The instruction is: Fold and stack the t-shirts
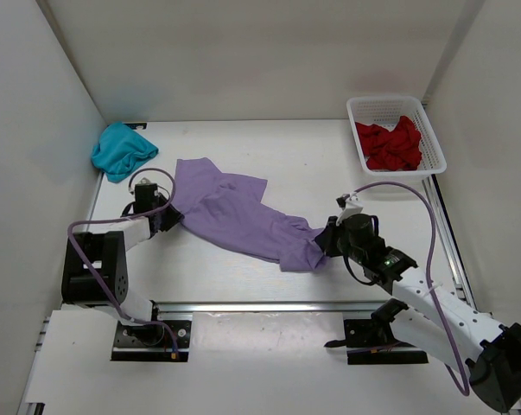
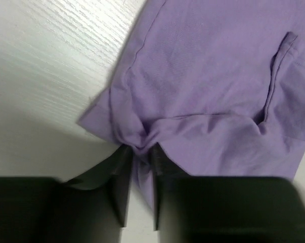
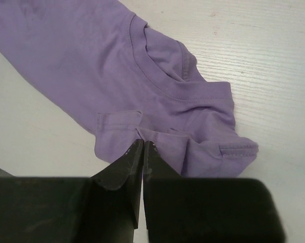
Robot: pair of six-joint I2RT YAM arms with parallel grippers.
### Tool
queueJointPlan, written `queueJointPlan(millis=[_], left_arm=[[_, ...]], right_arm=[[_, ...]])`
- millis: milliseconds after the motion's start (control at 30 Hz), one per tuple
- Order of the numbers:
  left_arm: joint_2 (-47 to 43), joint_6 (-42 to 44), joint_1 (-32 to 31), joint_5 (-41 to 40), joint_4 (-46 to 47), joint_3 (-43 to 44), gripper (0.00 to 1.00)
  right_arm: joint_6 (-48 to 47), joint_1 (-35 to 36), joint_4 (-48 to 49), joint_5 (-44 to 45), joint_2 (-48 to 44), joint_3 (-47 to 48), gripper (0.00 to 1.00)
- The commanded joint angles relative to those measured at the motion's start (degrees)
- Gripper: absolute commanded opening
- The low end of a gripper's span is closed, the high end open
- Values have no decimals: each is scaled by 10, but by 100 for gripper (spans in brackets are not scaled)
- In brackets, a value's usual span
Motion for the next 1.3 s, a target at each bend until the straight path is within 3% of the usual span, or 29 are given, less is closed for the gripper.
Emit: queueJointPlan(millis=[0,100,167,333,500,733,800,833,900,1067,1100,1167,1233,1267], left_arm=[[-5,-6,-2,2,20,17,27],[-19,-13,-30,1,15,27,16],[-26,-13,-37,7,11,44,15],[-16,-11,-52,9,-13,60,35],[-10,-17,-33,14,4,36,36],[10,-10,-27,12,1,40,29],[17,-7,-30,8,4,50,11],[24,-12,-30,4,4,54,8],[38,-18,-46,5,2,87,0],[124,-24,-117,-5,-57,321,0],[149,-26,-131,-9,-59,369,2],[182,-17,-141,-4,-94,441,21],[228,8,-146,9,-143,511,54],[231,33,-143,-9,-173,531,62]], right_arm=[[3,3,34,-7,-3,-5,0],[4,7,35,-7,3,-6,0],[8,4,36,-10,8,-10,0],[4,0,38,-22,19,-7,0],[3,-1,38,-21,15,-13,0],[4,-2,39,-20,12,-9,0],[1,-8,43,-23,13,-10,0],[1,-11,37,-20,12,-9,0],[5,-26,50,-54,17,-9,0],[15,-65,65,-95,42,21,0],[13,-63,59,-88,40,26,0],[13,-55,55,-81,46,29,0],[16,-54,53,-76,42,23,0],[16,-56,53,-79,40,20,0]])
